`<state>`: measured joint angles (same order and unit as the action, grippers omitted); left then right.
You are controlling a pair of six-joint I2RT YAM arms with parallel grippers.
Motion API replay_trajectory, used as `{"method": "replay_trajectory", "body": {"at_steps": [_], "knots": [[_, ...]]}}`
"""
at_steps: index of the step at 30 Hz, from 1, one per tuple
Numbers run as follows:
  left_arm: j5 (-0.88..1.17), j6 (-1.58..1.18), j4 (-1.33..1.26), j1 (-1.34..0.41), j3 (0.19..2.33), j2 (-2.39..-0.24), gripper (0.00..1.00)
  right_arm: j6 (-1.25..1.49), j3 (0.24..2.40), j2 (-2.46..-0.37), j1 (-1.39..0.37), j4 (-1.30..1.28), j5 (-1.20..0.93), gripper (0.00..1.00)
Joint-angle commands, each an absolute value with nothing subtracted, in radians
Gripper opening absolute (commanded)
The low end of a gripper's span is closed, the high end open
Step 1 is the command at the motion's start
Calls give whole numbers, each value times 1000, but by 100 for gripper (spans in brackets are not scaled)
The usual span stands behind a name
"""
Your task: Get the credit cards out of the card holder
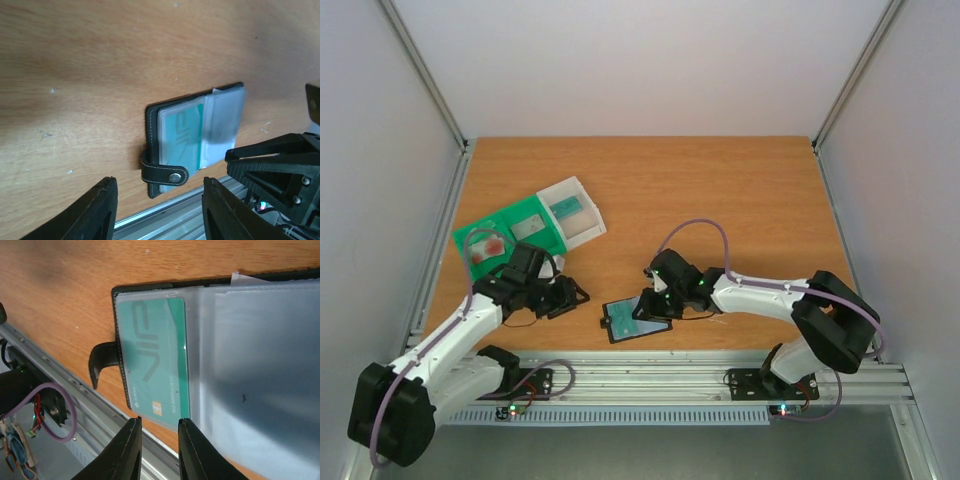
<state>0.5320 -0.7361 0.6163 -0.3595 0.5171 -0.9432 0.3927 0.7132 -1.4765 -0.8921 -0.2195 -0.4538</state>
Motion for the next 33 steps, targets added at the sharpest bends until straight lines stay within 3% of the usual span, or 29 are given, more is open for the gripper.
{"method": "replay_trajectory", "body": {"at_steps": [1, 9, 17, 33], "knots": [[526, -800, 477, -397, 480, -979, 46, 382, 723, -1524, -896, -177, -459, 21], [605, -928, 180, -421, 345, -1079, 37, 370, 729, -1603, -896, -156, -462, 19], [602, -925, 123, -435, 340, -1167, 37, 369, 725, -1655, -896, -130, -457, 17], [614, -894, 72, -444, 362, -1279, 28, 359, 709, -1624, -895, -136, -417, 13]]}}
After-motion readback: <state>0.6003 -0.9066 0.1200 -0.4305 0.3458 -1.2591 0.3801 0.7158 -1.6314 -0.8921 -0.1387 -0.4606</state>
